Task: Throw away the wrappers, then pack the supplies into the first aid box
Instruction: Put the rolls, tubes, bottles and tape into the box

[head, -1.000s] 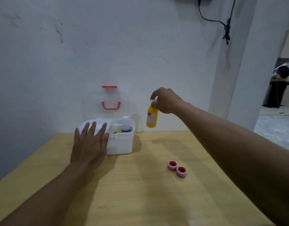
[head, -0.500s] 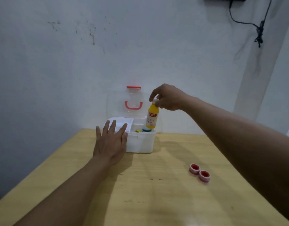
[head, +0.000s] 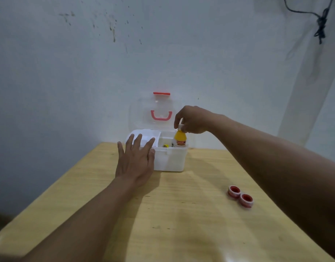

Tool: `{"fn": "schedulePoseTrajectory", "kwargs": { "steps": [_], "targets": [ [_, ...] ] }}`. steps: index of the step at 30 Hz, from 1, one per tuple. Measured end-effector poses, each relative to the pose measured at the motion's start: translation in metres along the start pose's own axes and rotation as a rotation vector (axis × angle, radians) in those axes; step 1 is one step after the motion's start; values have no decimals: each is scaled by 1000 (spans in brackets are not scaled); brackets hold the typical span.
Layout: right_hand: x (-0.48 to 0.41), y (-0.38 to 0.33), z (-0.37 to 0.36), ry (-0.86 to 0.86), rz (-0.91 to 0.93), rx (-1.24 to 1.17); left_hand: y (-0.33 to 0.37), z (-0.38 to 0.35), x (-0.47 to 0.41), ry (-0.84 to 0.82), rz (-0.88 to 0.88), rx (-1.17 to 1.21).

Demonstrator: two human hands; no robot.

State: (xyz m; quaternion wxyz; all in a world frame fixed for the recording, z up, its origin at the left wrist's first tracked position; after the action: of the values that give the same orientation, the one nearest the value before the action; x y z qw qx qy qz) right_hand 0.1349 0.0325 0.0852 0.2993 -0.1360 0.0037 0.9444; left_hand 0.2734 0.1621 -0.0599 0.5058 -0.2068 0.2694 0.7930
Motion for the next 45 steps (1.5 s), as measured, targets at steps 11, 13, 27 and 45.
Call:
{"fn": "schedulePoseTrajectory", "kwargs": {
  "steps": [11,13,27,45],
  "targets": [
    [0,-15,9,-29,54,133,-1,-4,0,0,16,-12],
    [0,-19,4,-27,71,133,0,-4,1,1,17,-9],
    [-3,-20,5,14,82,137,0,-4,1,-3,17,-15],
    [0,-14,2,79,59,-22,1,-1,-3,4,21,-7]
  ]
}}
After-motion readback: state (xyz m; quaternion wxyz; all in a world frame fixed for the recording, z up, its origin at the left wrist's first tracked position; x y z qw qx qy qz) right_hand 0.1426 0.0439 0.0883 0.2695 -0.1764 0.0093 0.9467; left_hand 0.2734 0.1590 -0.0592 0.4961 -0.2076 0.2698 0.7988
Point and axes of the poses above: each hand's wrist, its own x-axis away from the middle knuckle, its own z-axis out of the back of the hand, y = z × x, the point moved 2 cm from there along -x, towards the middle knuckle, and after that the axes turned 3 degrees about y, right-handed, at the moved point
